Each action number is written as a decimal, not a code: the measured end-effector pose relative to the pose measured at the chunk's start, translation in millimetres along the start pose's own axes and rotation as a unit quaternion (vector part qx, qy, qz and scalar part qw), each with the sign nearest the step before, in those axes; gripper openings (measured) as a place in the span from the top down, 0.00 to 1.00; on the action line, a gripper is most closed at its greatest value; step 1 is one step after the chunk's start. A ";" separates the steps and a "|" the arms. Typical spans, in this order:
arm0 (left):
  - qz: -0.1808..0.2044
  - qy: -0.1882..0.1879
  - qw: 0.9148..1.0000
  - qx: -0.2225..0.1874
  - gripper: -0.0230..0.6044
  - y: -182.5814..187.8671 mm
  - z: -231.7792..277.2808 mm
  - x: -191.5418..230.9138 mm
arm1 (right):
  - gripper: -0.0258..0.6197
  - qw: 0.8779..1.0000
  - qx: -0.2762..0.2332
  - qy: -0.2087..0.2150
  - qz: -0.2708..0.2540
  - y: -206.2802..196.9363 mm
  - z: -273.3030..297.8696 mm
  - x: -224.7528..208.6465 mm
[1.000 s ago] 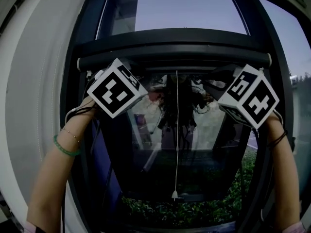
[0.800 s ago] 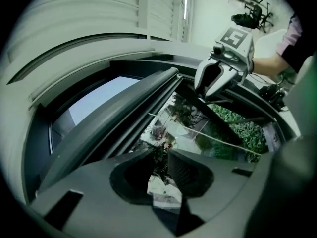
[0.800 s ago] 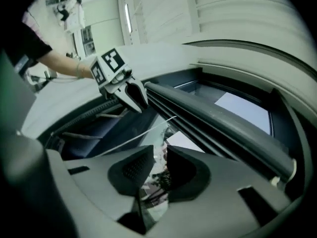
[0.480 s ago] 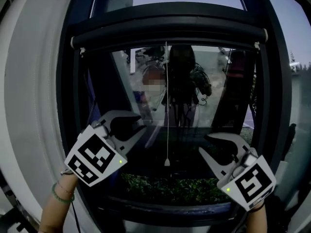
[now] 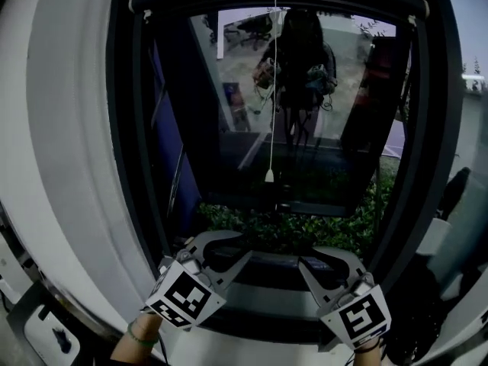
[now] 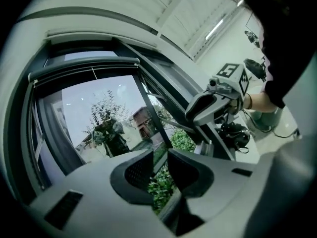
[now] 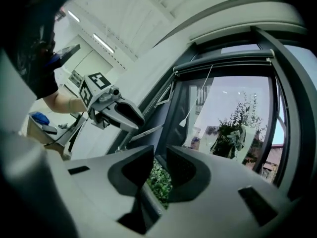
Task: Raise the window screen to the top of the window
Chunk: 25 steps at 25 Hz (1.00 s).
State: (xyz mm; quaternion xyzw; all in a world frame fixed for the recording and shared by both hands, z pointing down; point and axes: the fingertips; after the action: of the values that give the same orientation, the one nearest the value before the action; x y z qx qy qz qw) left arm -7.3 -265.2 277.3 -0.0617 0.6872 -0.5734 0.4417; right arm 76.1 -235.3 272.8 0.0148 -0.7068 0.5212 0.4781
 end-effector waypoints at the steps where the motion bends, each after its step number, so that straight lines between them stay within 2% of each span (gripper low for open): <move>1: -0.009 -0.004 1.000 0.007 0.82 -10.8 -6.1 -10.3 | 0.83 1.000 0.003 0.004 0.012 0.5 -2.9 13.6; 6: -0.074 -0.027 0.997 0.018 0.82 -55.0 -54.9 -57.7 | 0.83 0.998 0.021 0.013 0.061 7.1 -14.5 89.3; 12: -0.127 -0.061 0.989 0.048 0.82 -99.0 -150.5 -112.1 | 0.83 0.991 0.052 0.014 0.121 28.2 -36.0 194.9; 16: -0.157 -0.089 0.981 0.064 0.82 -111.2 -211.0 -150.9 | 0.83 0.982 0.094 0.019 0.160 45.8 -64.5 258.7; 18: -0.172 -0.099 0.978 0.065 0.82 -113.6 -233.2 -169.0 | 0.83 0.976 0.099 0.023 0.191 51.9 -77.4 284.3; 21: -0.187 -0.105 0.975 0.060 0.82 -113.0 -254.3 -195.4 | 0.83 0.967 0.103 0.029 0.229 55.5 -95.0 314.3; 25: -0.203 -0.106 0.971 0.066 0.83 -113.8 -277.2 -243.9 | 0.83 0.960 0.127 0.037 0.247 54.9 -130.9 350.5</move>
State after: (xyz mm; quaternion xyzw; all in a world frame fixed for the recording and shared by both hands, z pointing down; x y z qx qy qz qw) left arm -96.3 44.2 490.7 -0.2313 0.5704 -0.6851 0.3896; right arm -56.1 55.4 475.3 -0.1191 -0.5979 0.7089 0.3548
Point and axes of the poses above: the fingertips, and each gripper's own axes: z forward along the fingers, x to its left, y out of its top, and after that the axes turned 8 degrees about -z, right-handed
